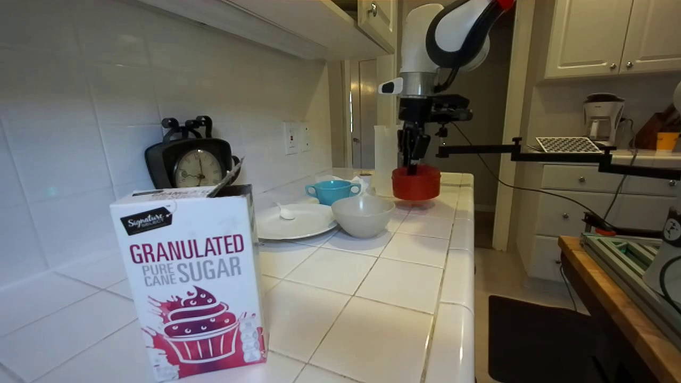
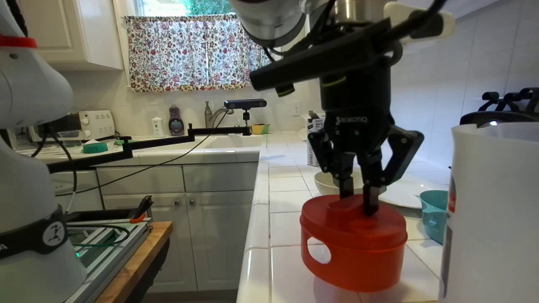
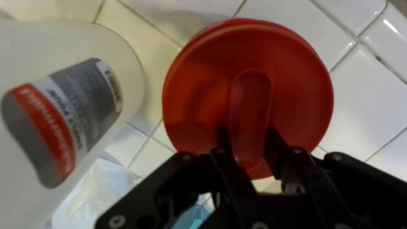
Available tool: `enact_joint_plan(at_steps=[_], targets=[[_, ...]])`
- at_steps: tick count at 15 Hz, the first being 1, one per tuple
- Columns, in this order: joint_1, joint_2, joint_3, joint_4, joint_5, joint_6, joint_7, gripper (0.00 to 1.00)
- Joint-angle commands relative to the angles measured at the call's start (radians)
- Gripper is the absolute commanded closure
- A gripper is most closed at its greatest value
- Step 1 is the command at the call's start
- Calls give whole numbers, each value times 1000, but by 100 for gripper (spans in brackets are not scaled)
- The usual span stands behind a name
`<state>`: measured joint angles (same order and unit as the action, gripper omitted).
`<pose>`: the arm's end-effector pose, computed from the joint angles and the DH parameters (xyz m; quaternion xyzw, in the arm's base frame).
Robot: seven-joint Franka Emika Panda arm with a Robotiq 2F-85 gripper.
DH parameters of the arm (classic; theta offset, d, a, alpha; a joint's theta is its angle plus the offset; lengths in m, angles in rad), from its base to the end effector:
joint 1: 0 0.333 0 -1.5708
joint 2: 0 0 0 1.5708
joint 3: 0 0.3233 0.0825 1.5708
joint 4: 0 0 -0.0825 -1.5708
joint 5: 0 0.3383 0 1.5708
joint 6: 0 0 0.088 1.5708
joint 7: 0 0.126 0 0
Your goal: Put the red lid on the jar
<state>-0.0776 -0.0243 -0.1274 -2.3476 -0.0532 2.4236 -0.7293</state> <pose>0.4679 -0.0983 0.3706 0.9594 0.2772 0.0371 0.0377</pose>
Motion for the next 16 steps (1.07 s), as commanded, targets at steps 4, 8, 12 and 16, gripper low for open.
enact_joint_plan(at_steps=[4, 8, 12, 16], targets=[[2, -95, 8, 75, -24, -208, -19, 92], [16, -147, 9, 106, -4, -278, -28, 92], [21, -176, 4, 167, -5, -319, -18, 92], [18, -160, -3, 281, 1, -365, -1, 92]])
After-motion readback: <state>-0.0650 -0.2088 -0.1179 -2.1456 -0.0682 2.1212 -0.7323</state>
